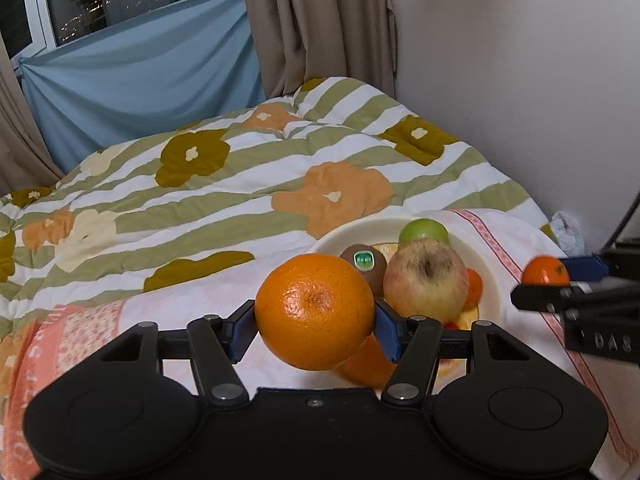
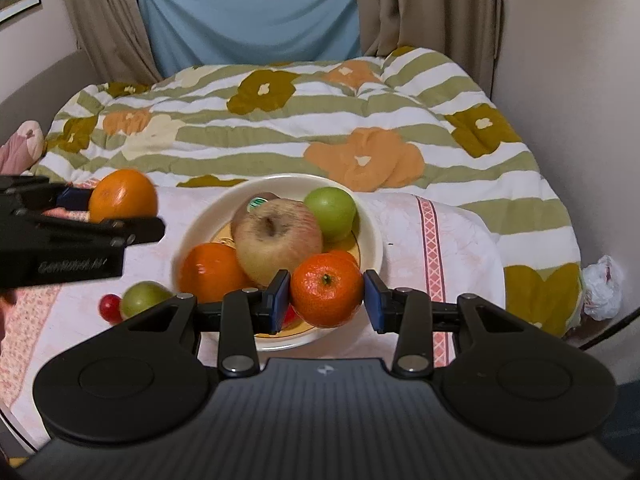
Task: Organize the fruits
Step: 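Carry the orange and tangerine into the duck bowl and open both tools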
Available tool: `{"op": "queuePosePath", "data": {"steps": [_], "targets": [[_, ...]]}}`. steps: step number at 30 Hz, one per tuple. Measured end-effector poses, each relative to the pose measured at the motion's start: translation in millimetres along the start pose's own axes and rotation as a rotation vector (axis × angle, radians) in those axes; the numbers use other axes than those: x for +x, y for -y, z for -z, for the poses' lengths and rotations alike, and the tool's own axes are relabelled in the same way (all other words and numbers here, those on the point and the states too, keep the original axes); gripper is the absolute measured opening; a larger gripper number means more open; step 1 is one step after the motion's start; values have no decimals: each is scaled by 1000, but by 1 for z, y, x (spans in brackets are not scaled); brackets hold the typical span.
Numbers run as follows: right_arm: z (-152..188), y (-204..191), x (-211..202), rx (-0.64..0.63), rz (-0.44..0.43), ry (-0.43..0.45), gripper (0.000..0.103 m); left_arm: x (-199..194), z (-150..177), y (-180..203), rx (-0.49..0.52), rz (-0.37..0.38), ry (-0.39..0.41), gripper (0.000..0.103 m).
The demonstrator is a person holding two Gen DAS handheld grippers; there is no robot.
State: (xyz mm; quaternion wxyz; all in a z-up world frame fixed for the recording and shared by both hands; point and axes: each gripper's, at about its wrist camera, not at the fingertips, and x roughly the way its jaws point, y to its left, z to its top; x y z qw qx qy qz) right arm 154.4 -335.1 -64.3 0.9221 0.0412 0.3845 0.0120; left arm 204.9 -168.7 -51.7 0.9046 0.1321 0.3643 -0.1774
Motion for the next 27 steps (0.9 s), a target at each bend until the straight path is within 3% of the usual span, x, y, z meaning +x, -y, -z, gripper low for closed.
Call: {"op": "queuePosePath", "data": {"steps": [8, 16, 20, 27], "targets": [[2, 15, 28, -39, -37, -29, 54, 49, -10, 7, -6, -14, -48, 65], [8, 17, 42, -65, -56, -44, 54, 72, -11, 7, -16, -23, -82, 66], [9, 17, 44, -67, -62, -45, 54, 65, -11, 9, 12, -25, -47, 79], [9, 19, 42, -79, -61, -38, 54, 37, -2, 4, -30, -22, -40, 85]]}}
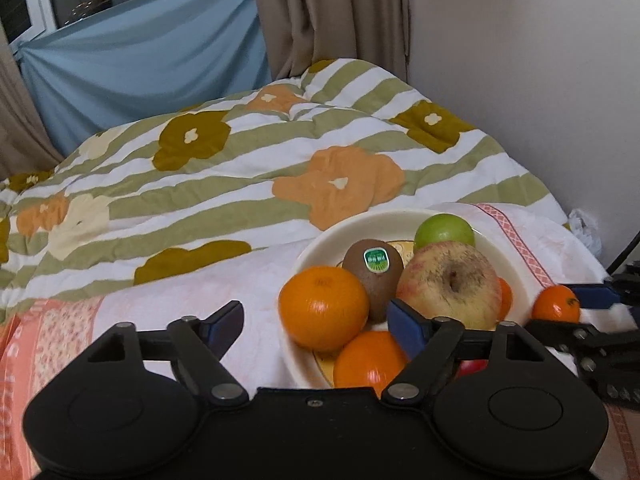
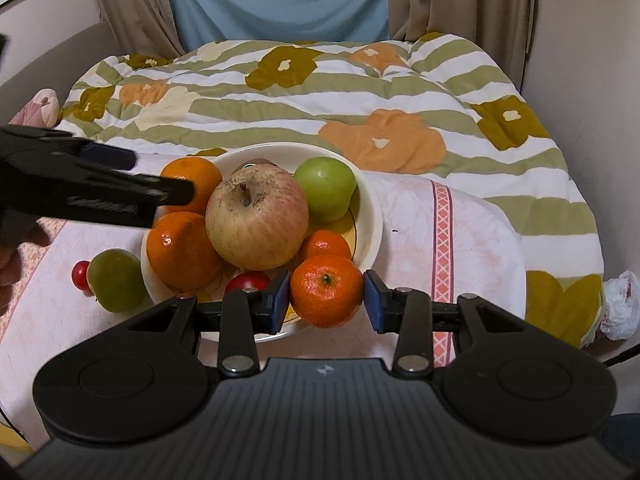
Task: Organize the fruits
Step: 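Carry the orange and tangerine into the duck bowl and open both tools, then grasp the red tomato with the left tool while the right tool approaches the green apple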
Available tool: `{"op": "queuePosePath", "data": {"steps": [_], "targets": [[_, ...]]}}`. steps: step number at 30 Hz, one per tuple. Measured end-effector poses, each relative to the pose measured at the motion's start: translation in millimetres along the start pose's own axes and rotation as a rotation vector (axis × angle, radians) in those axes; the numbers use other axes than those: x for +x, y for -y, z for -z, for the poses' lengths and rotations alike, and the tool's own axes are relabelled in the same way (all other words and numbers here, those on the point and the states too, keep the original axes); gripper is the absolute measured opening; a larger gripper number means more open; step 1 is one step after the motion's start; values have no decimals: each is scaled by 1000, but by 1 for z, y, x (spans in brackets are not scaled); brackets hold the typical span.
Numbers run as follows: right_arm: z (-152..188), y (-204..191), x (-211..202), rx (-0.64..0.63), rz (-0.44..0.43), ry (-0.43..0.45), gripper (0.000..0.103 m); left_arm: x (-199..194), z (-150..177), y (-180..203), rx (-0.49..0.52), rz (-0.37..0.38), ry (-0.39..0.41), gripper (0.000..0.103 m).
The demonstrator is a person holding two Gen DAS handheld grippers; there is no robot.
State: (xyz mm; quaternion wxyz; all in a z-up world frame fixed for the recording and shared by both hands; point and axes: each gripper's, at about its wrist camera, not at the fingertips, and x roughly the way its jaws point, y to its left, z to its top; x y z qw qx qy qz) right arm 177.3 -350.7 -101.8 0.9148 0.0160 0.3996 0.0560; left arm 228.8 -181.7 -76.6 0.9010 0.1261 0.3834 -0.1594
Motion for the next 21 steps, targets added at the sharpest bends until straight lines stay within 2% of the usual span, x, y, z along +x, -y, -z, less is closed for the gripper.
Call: {"op": "queuePosePath", "data": {"steps": [5, 8, 16, 18, 20, 21], "targets": [[-3, -6, 6, -30, -22, -17, 54, -27, 14, -7, -57, -9, 13, 85], [-6, -14, 9, -56, -40, -25, 54, -39, 22, -10, -66, -49, 18, 85], [-4, -21, 14, -99, -45, -36, 55, -54, 33, -20, -100, -100, 22, 85], [-5, -20, 13, -102, -38, -37, 62, -55, 34, -20, -103, -104, 23, 85], [-5, -20, 11, -105, -14, -23, 82, -57, 35, -20, -105, -105, 24, 85], [-5, -20, 8, -106, -6, -9, 85, -58, 35, -19, -105, -107, 25, 85]]}}
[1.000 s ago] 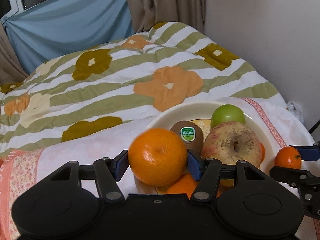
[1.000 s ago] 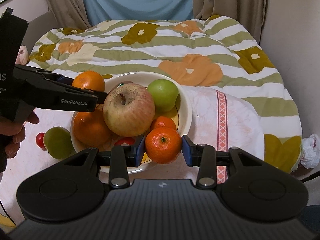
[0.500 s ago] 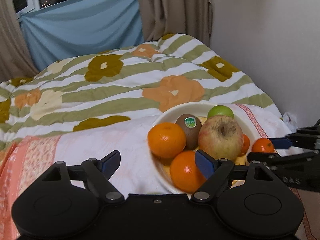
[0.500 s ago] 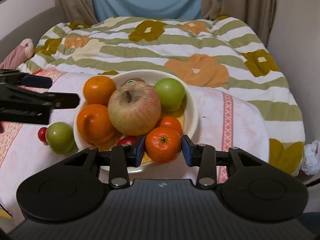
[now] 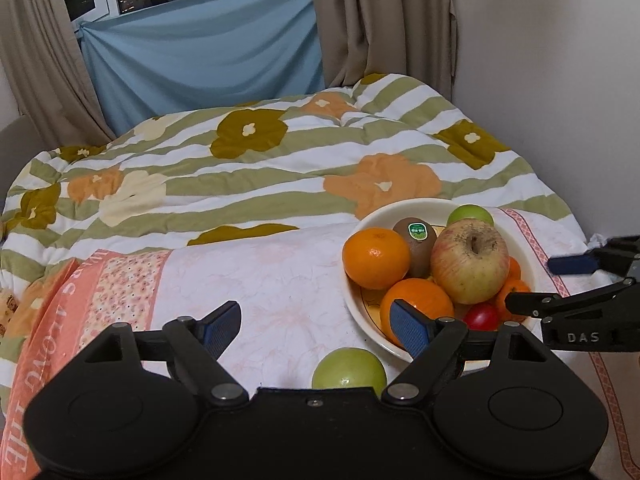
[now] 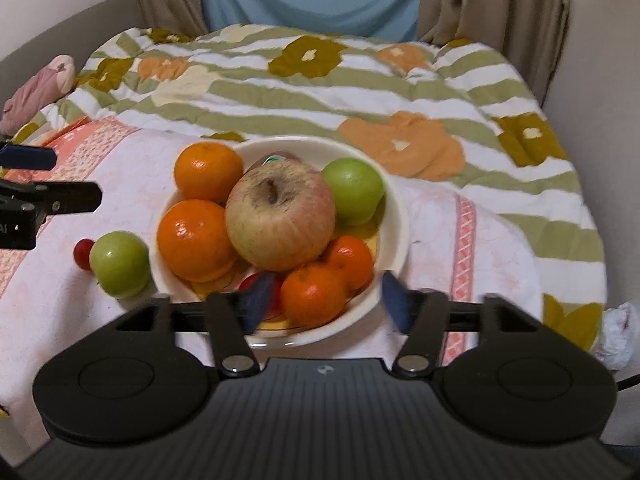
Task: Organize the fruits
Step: 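Grasp the red tomato with the left tool while the right tool approaches the green apple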
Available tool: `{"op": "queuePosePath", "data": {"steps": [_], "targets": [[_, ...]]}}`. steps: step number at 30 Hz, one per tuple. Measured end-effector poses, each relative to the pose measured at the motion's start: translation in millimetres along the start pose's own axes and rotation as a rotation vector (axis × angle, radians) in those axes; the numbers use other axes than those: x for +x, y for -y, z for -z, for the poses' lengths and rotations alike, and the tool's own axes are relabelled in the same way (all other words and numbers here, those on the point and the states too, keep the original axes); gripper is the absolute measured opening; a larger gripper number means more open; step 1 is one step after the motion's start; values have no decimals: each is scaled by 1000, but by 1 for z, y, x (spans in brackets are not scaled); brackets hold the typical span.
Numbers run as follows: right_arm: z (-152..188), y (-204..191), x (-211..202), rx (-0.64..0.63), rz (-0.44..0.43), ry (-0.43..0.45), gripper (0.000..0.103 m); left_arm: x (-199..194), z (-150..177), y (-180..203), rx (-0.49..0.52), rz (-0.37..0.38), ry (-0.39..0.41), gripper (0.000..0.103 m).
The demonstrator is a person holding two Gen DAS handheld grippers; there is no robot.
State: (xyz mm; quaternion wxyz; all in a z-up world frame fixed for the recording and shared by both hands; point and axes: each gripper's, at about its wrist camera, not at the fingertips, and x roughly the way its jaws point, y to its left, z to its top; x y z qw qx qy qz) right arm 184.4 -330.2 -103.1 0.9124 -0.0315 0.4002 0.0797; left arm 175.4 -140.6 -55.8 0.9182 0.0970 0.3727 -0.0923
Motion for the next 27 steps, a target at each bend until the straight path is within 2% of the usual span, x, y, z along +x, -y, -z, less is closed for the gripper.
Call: {"op": "queuePosePath", "data": {"steps": [2, 8, 16, 22, 27], "targets": [[1, 1, -6, -3, 5, 22, 93, -2, 1, 1, 2, -4, 1, 85], [1, 1, -19, 3, 24, 41, 93, -15, 4, 3, -4, -8, 6, 85], [-4, -7, -60, 24, 42, 108, 93, -48, 6, 1, 5, -32, 40, 85], [-12, -22, -100, 76, 84, 143, 93, -78, 12, -13, 1, -19, 53, 85], [-15, -41, -127, 138, 85, 156, 93, -98, 17, -30, 2, -9, 71, 85]]}}
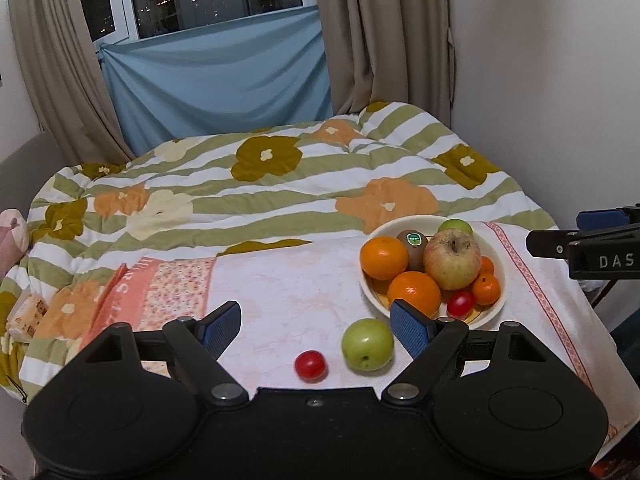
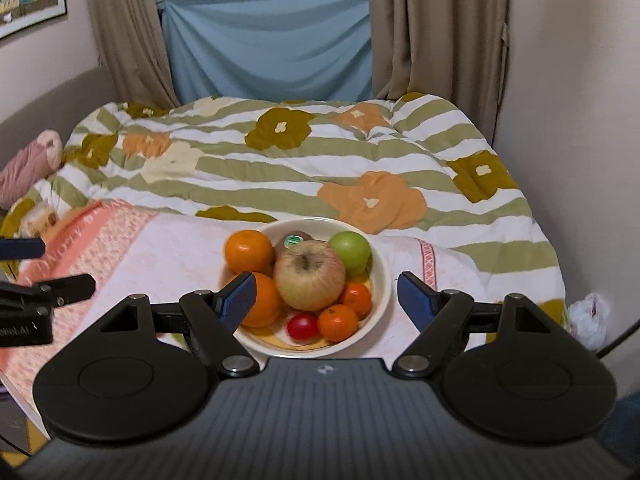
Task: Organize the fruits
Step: 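Grasp the red tomato with the left tool while the right tool approaches the green apple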
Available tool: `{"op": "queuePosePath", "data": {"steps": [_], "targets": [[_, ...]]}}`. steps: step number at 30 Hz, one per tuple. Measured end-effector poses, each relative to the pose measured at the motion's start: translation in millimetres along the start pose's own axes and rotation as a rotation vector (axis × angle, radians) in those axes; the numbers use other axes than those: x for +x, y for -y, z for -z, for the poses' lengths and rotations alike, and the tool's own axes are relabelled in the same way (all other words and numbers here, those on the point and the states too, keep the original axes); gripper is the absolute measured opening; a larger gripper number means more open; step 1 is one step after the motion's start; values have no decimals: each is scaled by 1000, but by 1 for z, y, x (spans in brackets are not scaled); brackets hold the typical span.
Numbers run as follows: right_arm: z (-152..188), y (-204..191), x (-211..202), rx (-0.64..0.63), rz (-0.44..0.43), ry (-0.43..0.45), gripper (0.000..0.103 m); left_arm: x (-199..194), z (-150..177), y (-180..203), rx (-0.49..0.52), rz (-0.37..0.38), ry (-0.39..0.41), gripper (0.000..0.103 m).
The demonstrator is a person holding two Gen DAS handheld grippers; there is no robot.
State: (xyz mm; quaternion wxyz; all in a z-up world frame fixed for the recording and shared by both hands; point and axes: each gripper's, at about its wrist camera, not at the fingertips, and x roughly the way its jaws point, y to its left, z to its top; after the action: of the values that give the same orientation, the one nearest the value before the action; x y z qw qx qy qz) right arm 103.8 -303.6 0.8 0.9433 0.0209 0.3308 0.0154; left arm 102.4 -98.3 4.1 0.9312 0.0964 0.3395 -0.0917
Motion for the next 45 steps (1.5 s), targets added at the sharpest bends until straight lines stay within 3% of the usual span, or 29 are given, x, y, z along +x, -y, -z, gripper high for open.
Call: {"op": "queuePosePath", "data": {"steps": [4, 8, 17, 28, 39, 43, 45], "targets": [[-2, -23, -19, 16, 17, 11, 103, -13, 4, -15, 6, 9, 16, 87], [0, -47, -32, 39, 19, 29, 103, -24, 10, -30, 28, 8, 37, 97], [12, -97, -27, 107, 24, -8, 103, -15, 37, -63, 105, 38, -4, 101], [45, -128, 13, 205, 83, -68, 103, 31, 65, -84, 196, 197, -62, 100], [76, -136, 63, 294, 116, -81, 103, 100, 77, -74, 309, 332, -61, 77], [83, -131, 77, 339, 109, -67, 103, 121, 77, -64, 346, 369, -48, 74], [84, -129, 84, 345, 112, -63, 103, 129, 79, -60, 356, 386, -46, 67]]}}
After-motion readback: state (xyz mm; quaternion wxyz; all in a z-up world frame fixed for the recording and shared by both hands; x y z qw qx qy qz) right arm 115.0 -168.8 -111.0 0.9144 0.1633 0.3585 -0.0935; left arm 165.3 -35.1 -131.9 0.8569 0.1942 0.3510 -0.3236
